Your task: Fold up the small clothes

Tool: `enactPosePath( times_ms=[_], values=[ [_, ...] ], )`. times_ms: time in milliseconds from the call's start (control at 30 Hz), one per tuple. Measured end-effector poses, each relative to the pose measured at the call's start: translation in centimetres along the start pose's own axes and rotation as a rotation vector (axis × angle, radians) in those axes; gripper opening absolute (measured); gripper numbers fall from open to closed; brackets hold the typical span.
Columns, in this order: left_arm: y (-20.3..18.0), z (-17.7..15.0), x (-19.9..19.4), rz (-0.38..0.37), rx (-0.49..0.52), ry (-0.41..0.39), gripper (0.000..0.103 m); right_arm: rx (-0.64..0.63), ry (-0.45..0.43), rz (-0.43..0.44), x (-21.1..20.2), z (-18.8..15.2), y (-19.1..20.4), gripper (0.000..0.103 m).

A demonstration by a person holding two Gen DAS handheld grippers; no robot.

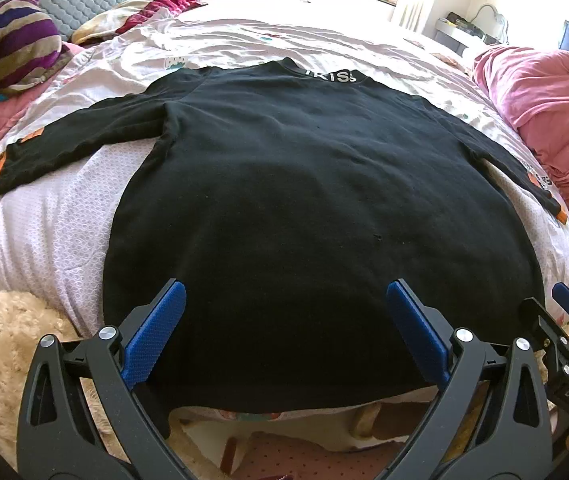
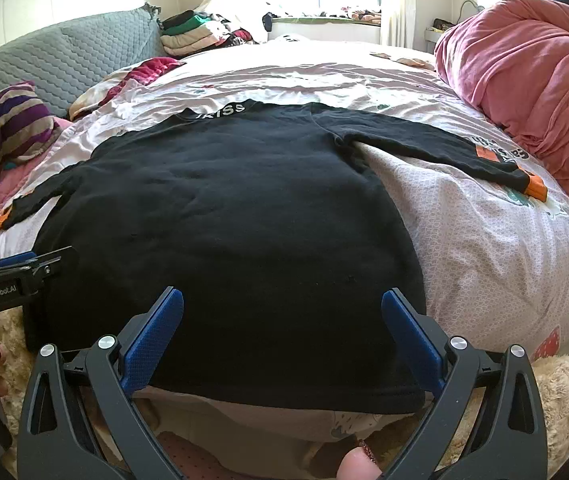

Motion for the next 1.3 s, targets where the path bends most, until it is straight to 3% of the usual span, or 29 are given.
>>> enactPosePath(
  times_ms=[1300],
  values=[
    [-0.41, 0.16, -0.05, 0.008, 0.009, -0.002, 0.095, -0.004, 0.0, 0.001, -0.02, 0.15, 0.12, 0.099]
  ],
)
Point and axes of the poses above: each gripper's, at about its wrist camera, not at the fingertips, and x roughly the way its jaws point, y to its left, z to its top, the point moved 8 cm from there along x, roughly the way its jaws point, and after that the axes turned 4 degrees about y, right-handed, at the moved point
